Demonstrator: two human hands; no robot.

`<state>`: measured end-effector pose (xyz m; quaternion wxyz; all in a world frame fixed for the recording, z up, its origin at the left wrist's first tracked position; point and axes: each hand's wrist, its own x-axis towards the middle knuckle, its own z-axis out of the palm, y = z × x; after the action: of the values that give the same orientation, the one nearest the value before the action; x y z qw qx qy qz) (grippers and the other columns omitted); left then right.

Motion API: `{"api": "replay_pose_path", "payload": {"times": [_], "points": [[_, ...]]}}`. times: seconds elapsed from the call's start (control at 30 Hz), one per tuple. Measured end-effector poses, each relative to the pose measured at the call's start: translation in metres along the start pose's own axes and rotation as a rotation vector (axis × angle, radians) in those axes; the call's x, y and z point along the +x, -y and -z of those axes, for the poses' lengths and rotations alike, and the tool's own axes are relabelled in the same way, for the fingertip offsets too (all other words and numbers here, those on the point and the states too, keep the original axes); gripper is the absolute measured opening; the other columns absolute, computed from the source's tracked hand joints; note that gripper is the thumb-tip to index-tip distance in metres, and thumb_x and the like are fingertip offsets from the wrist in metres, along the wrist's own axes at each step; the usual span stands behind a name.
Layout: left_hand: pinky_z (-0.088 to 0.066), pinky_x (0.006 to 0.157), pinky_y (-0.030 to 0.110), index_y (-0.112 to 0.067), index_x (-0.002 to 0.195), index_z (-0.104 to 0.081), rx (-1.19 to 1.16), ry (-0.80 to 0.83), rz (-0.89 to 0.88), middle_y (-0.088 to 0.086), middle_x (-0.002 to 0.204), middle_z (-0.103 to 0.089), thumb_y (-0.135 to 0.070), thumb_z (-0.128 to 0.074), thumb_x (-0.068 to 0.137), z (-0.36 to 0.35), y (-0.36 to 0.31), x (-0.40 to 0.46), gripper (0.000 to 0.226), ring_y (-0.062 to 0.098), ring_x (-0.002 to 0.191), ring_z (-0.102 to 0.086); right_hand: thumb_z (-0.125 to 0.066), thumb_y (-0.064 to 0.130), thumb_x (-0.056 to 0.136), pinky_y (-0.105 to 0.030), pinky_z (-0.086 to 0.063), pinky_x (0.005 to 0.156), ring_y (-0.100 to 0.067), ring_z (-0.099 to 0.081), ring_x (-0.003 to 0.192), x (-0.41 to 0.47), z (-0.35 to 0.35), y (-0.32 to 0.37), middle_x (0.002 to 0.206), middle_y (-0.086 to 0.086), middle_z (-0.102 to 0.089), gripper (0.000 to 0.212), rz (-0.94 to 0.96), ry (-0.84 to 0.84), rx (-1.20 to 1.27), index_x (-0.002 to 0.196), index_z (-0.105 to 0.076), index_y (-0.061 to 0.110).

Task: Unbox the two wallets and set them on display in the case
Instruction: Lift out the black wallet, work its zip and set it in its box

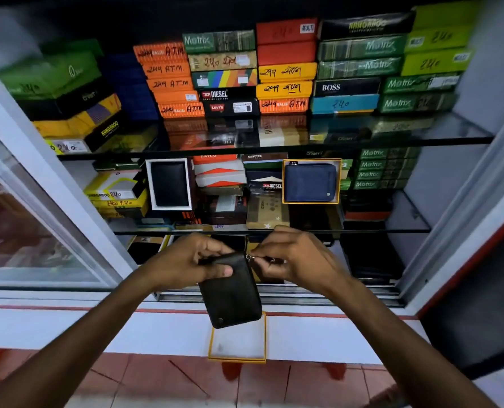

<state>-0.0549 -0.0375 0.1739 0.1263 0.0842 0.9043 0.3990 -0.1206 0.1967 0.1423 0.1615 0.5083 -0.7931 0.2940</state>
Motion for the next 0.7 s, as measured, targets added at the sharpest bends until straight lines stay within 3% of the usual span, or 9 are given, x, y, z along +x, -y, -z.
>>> {"api": "replay_pose_path", "payload": {"times": [0.13, 0.17, 0.23, 0.3, 0.43, 0.57, 0.7], "points": [[-0.056, 0.075, 0.023, -0.007, 0.112, -0.071, -0.340, 0.005, 0.103, 0.010, 0.101, -0.078, -0.012, -0.066, 0.087, 0.007, 0.003, 0.000, 0.026, 0.018, 0.092, -0.073, -0.069, 0.020, 0.084, -0.031, -0.053, 0.059, -0.015, -0.062, 0.073, -0.011, 0.006, 0.006, 0.079, 0.005, -0.073, 0.010, 0.031, -0.079, -0.092, 0.089, -0.078, 0.020], [-0.055, 0.070, 0.020, -0.007, 0.110, -0.071, -0.416, -0.020, 0.128, 0.009, 0.098, -0.078, -0.020, -0.068, 0.085, 0.009, 0.005, 0.000, 0.029, 0.016, 0.089, -0.073, -0.070, 0.019, 0.082, -0.031, -0.053, 0.058, -0.014, -0.061, 0.072, -0.016, 0.009, 0.007, 0.078, 0.005, -0.073, 0.009, 0.004, -0.096, -0.103, 0.087, -0.078, 0.020], [-0.056, 0.066, 0.020, -0.009, 0.109, -0.072, -0.548, -0.077, 0.177, 0.007, 0.100, -0.077, -0.045, -0.080, 0.067, 0.013, 0.012, -0.001, 0.056, 0.015, 0.090, -0.072, -0.070, 0.019, 0.081, -0.031, -0.053, 0.058, -0.013, -0.061, 0.071, -0.024, 0.015, 0.009, 0.076, 0.006, -0.073, 0.009, -0.071, -0.147, -0.087, 0.085, -0.077, 0.020], [-0.059, 0.070, 0.026, -0.010, 0.108, -0.073, -0.689, -0.107, 0.236, 0.008, 0.105, -0.076, -0.050, -0.086, 0.054, 0.010, 0.018, 0.000, 0.068, 0.016, 0.091, -0.073, -0.070, 0.020, 0.080, -0.029, -0.053, 0.058, -0.012, -0.060, 0.068, -0.028, 0.017, 0.013, 0.074, 0.006, -0.073, 0.009, -0.146, -0.214, -0.065, 0.084, -0.078, 0.021], [-0.057, 0.079, 0.038, -0.013, 0.102, -0.068, -0.982, -0.224, 0.446, 0.005, 0.107, -0.072, -0.024, -0.061, 0.086, -0.017, 0.005, 0.013, 0.021, 0.017, 0.089, -0.070, -0.071, 0.020, 0.075, -0.022, -0.053, 0.060, -0.005, -0.059, 0.062, -0.027, 0.014, 0.023, 0.070, 0.007, -0.075, 0.010, -0.351, -0.381, -0.045, 0.080, -0.080, 0.019], [-0.050, 0.086, 0.056, -0.007, 0.114, -0.056, -1.306, -0.394, 0.600, 0.015, 0.112, -0.067, -0.018, -0.056, 0.094, -0.037, -0.007, 0.029, 0.023, 0.032, 0.095, -0.064, -0.069, 0.022, 0.075, -0.017, -0.049, 0.058, -0.003, -0.059, 0.057, -0.030, 0.002, 0.029, 0.065, 0.008, -0.074, 0.009, -0.496, -0.395, -0.029, 0.075, -0.078, 0.020], [-0.040, 0.100, 0.065, -0.007, 0.112, -0.054, -1.420, -0.467, 0.664, 0.016, 0.129, -0.060, -0.017, -0.051, 0.097, -0.053, -0.025, 0.049, 0.018, 0.039, 0.124, -0.054, -0.066, 0.024, 0.079, -0.024, -0.053, 0.056, -0.006, -0.062, 0.058, -0.035, -0.011, 0.026, 0.070, 0.007, -0.076, 0.012, -0.616, -0.396, 0.014, 0.078, -0.077, 0.019]]}}
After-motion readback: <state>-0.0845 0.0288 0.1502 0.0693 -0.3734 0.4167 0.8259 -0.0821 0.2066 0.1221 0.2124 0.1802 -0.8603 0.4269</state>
